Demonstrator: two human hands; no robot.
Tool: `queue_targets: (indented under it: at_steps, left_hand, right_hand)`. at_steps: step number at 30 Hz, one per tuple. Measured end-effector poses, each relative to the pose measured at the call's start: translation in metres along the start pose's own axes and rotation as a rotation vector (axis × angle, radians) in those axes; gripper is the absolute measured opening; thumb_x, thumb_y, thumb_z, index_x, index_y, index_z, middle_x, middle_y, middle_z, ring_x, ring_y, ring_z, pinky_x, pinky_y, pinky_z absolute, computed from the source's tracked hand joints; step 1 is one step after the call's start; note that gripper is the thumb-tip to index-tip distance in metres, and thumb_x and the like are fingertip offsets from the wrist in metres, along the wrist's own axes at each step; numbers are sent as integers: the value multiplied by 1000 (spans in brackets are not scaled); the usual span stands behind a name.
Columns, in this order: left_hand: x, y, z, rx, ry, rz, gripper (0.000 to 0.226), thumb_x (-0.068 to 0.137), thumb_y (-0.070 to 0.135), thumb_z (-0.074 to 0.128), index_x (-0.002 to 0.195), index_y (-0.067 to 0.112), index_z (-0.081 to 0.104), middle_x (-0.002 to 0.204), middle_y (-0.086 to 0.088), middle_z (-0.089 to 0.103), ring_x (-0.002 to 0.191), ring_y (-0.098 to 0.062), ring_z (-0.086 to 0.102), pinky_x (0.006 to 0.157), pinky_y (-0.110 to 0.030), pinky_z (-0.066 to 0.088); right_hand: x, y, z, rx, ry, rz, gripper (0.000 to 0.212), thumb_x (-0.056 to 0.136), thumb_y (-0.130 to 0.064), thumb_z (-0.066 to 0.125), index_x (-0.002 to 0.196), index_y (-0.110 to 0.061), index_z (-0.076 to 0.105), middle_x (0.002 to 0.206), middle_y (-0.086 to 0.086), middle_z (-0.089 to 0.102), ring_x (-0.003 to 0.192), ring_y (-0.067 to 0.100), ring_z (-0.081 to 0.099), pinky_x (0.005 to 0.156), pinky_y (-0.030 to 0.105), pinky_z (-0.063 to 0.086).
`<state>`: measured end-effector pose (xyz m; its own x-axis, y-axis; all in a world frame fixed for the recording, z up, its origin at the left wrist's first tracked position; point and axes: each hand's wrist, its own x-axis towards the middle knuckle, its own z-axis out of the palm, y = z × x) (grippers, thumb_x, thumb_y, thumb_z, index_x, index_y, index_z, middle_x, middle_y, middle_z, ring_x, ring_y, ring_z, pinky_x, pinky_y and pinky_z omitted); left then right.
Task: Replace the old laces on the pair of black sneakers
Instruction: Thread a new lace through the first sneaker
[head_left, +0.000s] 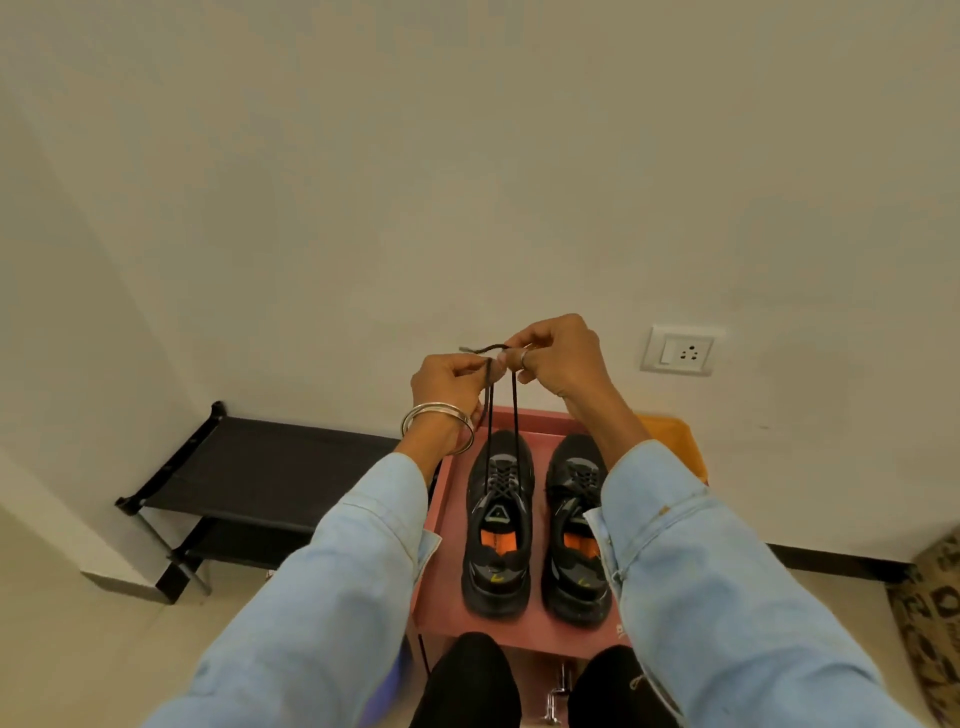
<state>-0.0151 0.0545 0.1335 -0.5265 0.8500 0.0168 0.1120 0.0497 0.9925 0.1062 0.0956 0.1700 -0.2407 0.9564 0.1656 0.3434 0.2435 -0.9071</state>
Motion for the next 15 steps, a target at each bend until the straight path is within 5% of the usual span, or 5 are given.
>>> queue_targets:
  at_steps: [5, 15]
  left_hand:
    - [3, 11, -4, -58, -31, 2, 11, 77, 24, 77, 81, 14, 74, 63, -2, 62, 47, -16, 42, 43, -21, 42]
    - [4, 40, 0, -42, 5, 144, 12, 78, 22, 77, 82, 11, 73, 73, -6, 67, 55, -14, 56, 45, -20, 50]
  right_hand:
    - [3, 2, -5, 48, 2, 82, 7, 81, -13, 75, 80, -8, 72, 71, -1, 65, 54, 6, 49, 47, 16, 37]
    - [6, -12, -8, 187, 44, 51, 12, 82, -14, 74, 91, -6, 72, 77, 7, 68, 55, 14, 57, 53, 24, 48]
